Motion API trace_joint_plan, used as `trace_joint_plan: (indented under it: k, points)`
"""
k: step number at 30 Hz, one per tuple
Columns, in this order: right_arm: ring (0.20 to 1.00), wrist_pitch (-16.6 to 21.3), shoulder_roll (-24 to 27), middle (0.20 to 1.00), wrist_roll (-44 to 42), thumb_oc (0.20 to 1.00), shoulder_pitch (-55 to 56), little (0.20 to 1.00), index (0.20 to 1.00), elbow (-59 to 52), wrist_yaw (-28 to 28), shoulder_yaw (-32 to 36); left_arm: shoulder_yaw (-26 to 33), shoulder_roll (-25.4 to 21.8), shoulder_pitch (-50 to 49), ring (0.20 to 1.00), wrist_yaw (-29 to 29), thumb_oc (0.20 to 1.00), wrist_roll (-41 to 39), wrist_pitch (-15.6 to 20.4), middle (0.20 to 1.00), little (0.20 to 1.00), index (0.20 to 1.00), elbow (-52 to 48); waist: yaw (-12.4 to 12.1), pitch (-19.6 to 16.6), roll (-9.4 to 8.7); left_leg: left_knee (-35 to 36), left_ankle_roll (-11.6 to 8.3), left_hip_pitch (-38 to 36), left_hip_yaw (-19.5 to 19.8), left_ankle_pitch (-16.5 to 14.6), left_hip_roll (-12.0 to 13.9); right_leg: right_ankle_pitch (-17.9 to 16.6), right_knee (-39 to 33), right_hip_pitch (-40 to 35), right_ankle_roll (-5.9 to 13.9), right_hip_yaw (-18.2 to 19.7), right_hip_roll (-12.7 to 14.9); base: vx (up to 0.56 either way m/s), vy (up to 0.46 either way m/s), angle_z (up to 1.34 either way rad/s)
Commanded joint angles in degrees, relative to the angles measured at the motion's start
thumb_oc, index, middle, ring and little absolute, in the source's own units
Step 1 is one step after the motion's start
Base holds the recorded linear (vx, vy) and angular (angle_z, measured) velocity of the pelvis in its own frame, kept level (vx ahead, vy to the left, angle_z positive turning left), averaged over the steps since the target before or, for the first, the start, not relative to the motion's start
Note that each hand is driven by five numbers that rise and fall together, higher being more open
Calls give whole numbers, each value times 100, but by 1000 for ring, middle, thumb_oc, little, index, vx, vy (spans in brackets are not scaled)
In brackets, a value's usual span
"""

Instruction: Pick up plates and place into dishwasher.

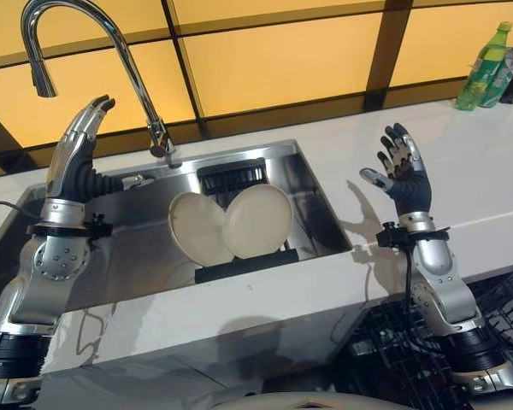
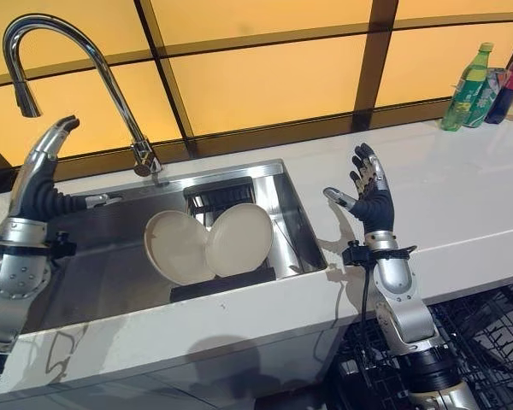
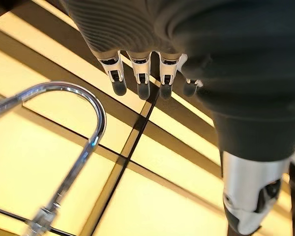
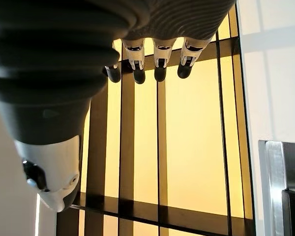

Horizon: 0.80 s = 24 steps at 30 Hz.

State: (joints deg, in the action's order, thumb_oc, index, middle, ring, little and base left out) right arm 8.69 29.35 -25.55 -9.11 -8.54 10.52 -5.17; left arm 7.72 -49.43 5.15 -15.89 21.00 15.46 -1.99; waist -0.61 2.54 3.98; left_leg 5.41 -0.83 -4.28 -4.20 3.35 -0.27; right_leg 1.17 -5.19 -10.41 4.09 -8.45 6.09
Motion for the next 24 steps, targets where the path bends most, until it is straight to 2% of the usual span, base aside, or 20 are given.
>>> trace_joint_plan:
  k: [1,10,13,17,24]
  points:
    - [1000,163,218,1000,-259,1000,-94,1000,1000,-308,-85,90,98,-709,112,1000,-167,1000,566,214,1000,1000,1000,304,-123,-277,-114,-87,-248,-185,-99,-478,322,-148,32,439,237,-8,229,43,61,2]
    - [1000,165,404,1000,-355,1000,-78,1000,1000,-172,-140,41,-151,-1332,-70,1000,-771,1000,1874,391,1000,1000,1000,731,-132,-254,-124,-58,-216,-163,-131,-474,274,-201,33,475,300,-52,302,48,62,1]
    - [1000,164,490,1000,-416,1000,-128,1000,1000,-132,-120,-19,-360,-1500,-22,1000,-862,1000,2216,313,1000,1000,1000,763,-118,-229,-126,-63,-203,-164,-143,-487,255,-215,41,488,320,-50,324,38,56,0]
    - [1000,206,517,1000,-404,1000,-142,1000,1000,-83,-126,-87,-632,-1565,56,1000,-1170,1000,2553,460,1000,1000,1000,811,-96,-210,-124,-67,-192,-170,-173,-496,239,-231,44,492,336,-45,341,47,55,1]
    - [1000,187,506,1000,-361,1000,-86,1000,1000,-76,-57,-171,-1212,-1395,256,1000,-2117,1000,3069,804,1000,1000,1000,647,-30,-176,-164,-68,-151,-185,-222,-535,205,-264,50,521,385,17,382,60,31,-1]
